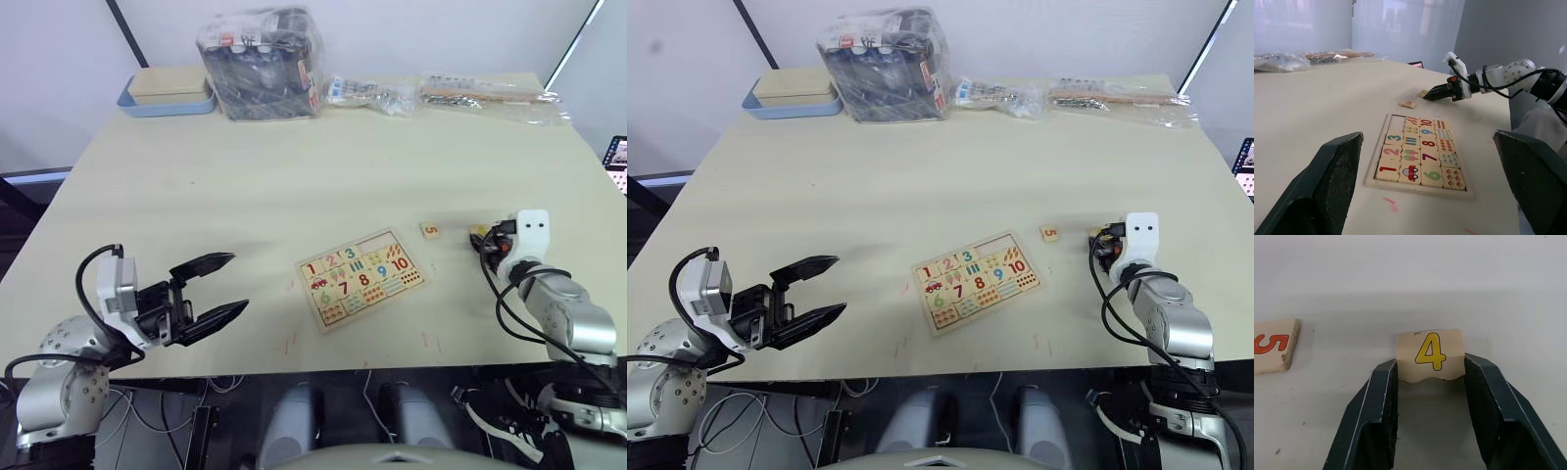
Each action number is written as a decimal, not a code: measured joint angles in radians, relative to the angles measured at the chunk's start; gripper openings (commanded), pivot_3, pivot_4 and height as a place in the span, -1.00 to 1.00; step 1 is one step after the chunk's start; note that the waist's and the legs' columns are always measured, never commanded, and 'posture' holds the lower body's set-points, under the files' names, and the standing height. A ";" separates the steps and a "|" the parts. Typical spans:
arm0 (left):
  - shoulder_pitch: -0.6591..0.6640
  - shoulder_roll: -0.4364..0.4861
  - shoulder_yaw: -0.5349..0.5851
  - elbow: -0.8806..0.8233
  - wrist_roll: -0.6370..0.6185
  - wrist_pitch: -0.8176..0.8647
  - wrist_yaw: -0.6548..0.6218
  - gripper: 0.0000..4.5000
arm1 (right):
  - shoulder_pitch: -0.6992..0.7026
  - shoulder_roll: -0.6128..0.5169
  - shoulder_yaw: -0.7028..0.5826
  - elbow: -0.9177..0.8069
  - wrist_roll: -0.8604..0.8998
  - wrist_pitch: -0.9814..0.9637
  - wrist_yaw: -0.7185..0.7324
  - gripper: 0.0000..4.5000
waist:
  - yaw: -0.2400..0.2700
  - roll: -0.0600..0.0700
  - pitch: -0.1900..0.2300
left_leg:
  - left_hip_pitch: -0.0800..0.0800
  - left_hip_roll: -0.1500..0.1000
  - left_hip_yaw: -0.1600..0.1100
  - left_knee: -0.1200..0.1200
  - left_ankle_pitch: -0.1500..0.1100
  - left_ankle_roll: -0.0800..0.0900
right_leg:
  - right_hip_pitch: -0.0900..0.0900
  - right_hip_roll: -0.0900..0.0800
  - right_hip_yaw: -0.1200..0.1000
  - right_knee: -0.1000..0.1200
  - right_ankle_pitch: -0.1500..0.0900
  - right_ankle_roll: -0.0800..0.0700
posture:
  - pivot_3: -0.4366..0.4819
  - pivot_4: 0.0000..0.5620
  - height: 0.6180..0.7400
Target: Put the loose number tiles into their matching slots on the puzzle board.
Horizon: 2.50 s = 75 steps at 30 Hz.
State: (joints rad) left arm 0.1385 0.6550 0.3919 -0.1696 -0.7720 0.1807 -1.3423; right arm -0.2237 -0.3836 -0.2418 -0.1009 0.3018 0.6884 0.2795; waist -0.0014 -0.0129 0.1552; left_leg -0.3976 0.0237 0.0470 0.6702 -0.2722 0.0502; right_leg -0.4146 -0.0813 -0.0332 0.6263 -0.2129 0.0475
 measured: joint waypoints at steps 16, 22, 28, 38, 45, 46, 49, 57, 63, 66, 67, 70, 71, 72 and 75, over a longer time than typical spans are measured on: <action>0.038 -0.001 -0.002 -0.004 0.004 0.003 0.004 1.00 | 0.266 0.089 -0.010 -0.684 0.191 0.571 -0.133 -0.38 | -0.004 -0.002 -0.001 | -0.001 0.001 -0.001 0.000 0.000 0.000 | -0.001 -0.001 0.000 0.000 0.000 0.000 | -0.05 -0.47 1.00; 0.029 -0.001 -0.010 -0.004 0.004 0.011 0.018 1.00 | 0.291 0.138 0.018 -0.702 0.174 0.609 -0.186 -0.38 | -0.006 -0.003 -0.002 | -0.001 0.001 -0.002 0.000 0.000 0.000 | -0.001 0.000 -0.001 0.000 0.000 0.000 | -0.05 -0.47 1.00; 0.022 0.001 -0.011 -0.010 0.004 0.022 0.024 1.00 | 0.296 0.161 0.028 -0.705 0.174 0.601 -0.192 0.58 | -0.010 -0.005 -0.004 | 0.000 0.001 -0.002 0.000 0.000 0.000 | -0.001 0.000 -0.001 0.000 -0.001 0.000 | -0.05 -0.47 1.00; 0.023 0.002 -0.011 -0.020 0.004 0.038 0.037 1.00 | 0.329 -0.105 -0.059 -0.688 0.314 0.569 0.100 0.99 | -0.009 -0.005 -0.003 | -0.001 0.001 -0.002 -0.001 0.000 0.000 | -0.001 -0.001 -0.001 -0.001 -0.001 0.000 | -0.05 -0.47 1.00; 0.033 0.012 -0.010 -0.061 0.003 0.060 0.034 1.00 | 0.292 -0.535 -0.067 -0.432 0.312 0.181 0.649 0.99 | -0.008 -0.006 -0.003 | 0.000 0.001 -0.002 -0.001 0.000 0.000 | 0.000 -0.001 -0.001 -0.002 -0.002 0.003 | -0.05 -0.47 1.00; 0.036 0.013 -0.009 -0.064 0.001 0.062 0.034 1.00 | 0.280 -0.549 -0.059 -0.411 0.300 0.146 0.686 0.99 | -0.007 -0.007 -0.003 | 0.000 0.001 -0.002 0.000 0.000 0.000 | 0.000 0.000 -0.001 -0.002 -0.002 0.003 | -0.05 -0.47 1.00; 0.045 0.016 -0.010 -0.085 -0.004 0.076 0.037 1.00 | 0.192 -0.663 0.069 -0.285 0.232 0.014 0.839 0.99 | -0.011 -0.006 -0.001 | 0.000 0.001 0.000 0.000 0.000 0.000 | 0.000 -0.001 0.000 -0.002 -0.002 0.003 | -0.05 -0.47 1.00; 0.075 0.026 -0.004 -0.116 -0.010 0.084 0.040 1.00 | -0.081 -0.678 0.332 -0.040 0.062 -0.215 1.051 0.99 | -0.006 -0.006 -0.001 | -0.001 0.001 0.000 0.000 0.000 0.000 | -0.001 -0.001 0.000 -0.002 -0.001 0.000 | -0.05 -0.47 1.00; 0.102 0.028 0.004 -0.138 -0.017 0.092 0.050 1.00 | -0.213 -0.543 0.465 0.216 -0.058 -0.436 1.133 0.99 | -0.004 -0.006 -0.001 | 0.000 0.001 0.000 0.000 0.000 0.000 | 0.000 -0.001 0.000 -0.002 0.000 0.000 | -0.05 -0.47 1.00; 0.104 0.029 0.008 -0.144 -0.017 0.094 0.054 1.00 | -0.247 -0.510 0.479 0.307 -0.088 -0.502 1.157 0.99 | -0.002 -0.006 0.000 | 0.000 0.001 0.000 0.000 0.000 0.000 | 0.000 -0.001 0.000 -0.001 0.000 0.000 | -0.05 -0.47 1.00; 0.105 0.030 0.011 -0.146 -0.017 0.094 0.055 1.00 | -0.261 -0.500 0.481 0.343 -0.101 -0.527 1.166 0.99 | -0.002 -0.006 0.000 | 0.000 0.001 0.000 0.000 0.000 0.000 | 0.000 -0.001 0.000 -0.001 0.000 0.000 | -0.05 -0.47 1.00; 0.108 0.033 0.016 -0.152 -0.017 0.095 0.058 1.00 | -0.269 -0.485 0.485 0.417 -0.125 -0.588 1.188 0.71 | -0.002 -0.006 0.000 | 0.000 0.000 0.000 0.000 0.000 0.000 | 0.000 -0.001 0.000 -0.002 0.000 0.000 | -0.05 -0.47 1.00; 0.113 0.033 0.022 -0.155 -0.017 0.095 0.059 1.00 | -0.273 -0.476 0.483 0.446 -0.128 -0.621 1.198 0.44 | -0.003 -0.006 0.000 | 0.000 0.000 0.000 0.000 0.000 0.000 | 0.000 -0.001 0.000 -0.002 0.000 0.000 | -0.05 -0.47 1.00; 0.114 0.033 0.025 -0.156 -0.018 0.095 0.059 1.00 | -0.273 -0.473 0.481 0.458 -0.128 -0.636 1.202 0.34 | -0.003 -0.006 0.000 | 0.000 0.000 0.000 0.000 0.000 0.000 | 0.001 -0.001 0.000 -0.002 0.000 0.000 | -0.05 -0.47 1.00; 0.121 0.033 0.031 -0.161 -0.018 0.096 0.060 1.00 | -0.275 -0.464 0.472 0.502 -0.132 -0.700 1.224 0.30 | -0.002 -0.006 -0.001 | 0.001 0.000 0.000 0.000 0.000 0.000 | 0.001 -0.001 -0.001 -0.001 0.000 0.000 | -0.05 -0.47 1.00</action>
State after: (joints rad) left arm 0.2592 0.6878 0.4233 -0.3309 -0.7897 0.2766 -1.2826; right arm -0.4984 -0.8472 0.2300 0.4007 0.1700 -0.0112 1.5038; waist -0.0038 -0.0186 0.1546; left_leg -0.3968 0.0241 0.0468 0.6705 -0.2722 0.0499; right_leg -0.4135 -0.0820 -0.0339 0.6249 -0.2132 0.0473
